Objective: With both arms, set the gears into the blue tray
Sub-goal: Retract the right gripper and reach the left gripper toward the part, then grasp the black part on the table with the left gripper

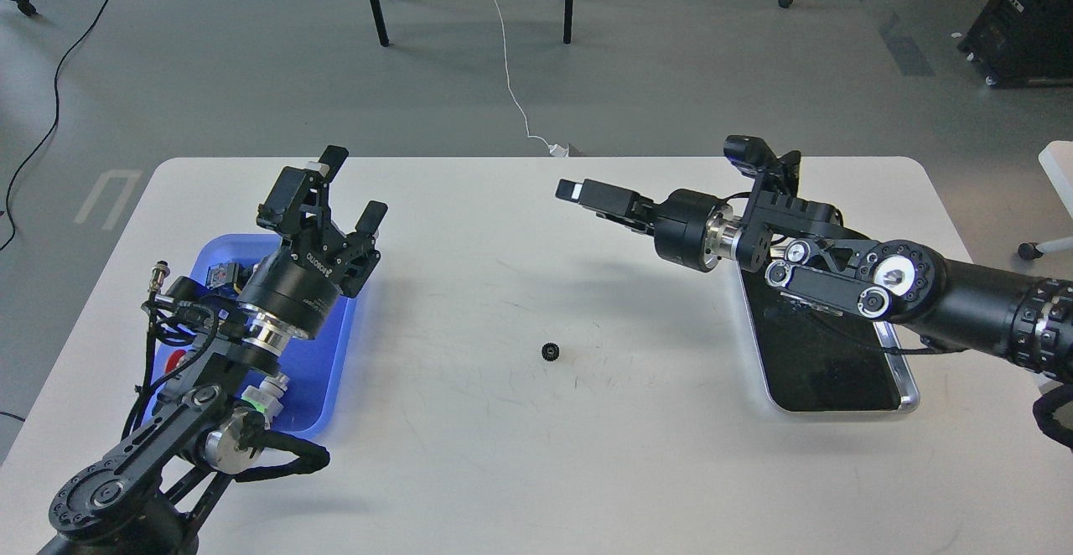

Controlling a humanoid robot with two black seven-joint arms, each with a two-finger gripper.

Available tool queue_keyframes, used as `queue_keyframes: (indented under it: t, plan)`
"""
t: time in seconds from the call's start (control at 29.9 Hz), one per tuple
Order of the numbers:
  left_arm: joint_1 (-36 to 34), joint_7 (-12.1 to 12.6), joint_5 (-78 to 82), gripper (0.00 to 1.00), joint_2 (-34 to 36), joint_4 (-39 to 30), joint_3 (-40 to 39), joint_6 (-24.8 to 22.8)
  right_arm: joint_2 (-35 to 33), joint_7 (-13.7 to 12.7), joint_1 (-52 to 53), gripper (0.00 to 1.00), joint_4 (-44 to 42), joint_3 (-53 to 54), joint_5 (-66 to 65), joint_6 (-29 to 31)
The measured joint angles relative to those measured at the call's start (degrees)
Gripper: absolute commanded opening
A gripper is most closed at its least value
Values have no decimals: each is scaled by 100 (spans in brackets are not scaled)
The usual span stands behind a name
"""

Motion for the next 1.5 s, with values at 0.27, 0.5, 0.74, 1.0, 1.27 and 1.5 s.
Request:
queue_keyframes:
  t: [0.27, 0.5, 0.74, 1.0, 1.27, 1.5]
  plan:
    - [-103, -252, 919, 98, 33, 2, 131, -648, -415, 0, -1900, 96, 35, 2513, 2410, 648]
    - [-1048, -297, 2691, 98, 32, 40, 965, -860, -651, 0, -2832, 97, 15, 3423, 3830, 1624]
    - [-2666, -300, 5916, 98, -16, 602, 2935, -800, -848, 1, -3285, 97, 58, 3493, 3989, 2204]
    - [-3967, -299, 7722, 95, -651, 2088, 4232, -642, -1036, 1, -3433, 97, 180, 3500, 3983, 2223]
    - [-4349, -297, 7736, 82, -909, 2823, 5047, -172, -1076, 1, -3445, 97, 189, 3523, 3981, 2206]
    - [-4293, -297, 7736, 72, -834, 2844, 5076, -167, -1076, 1, -3453, 97, 189, 3527, 3980, 2205]
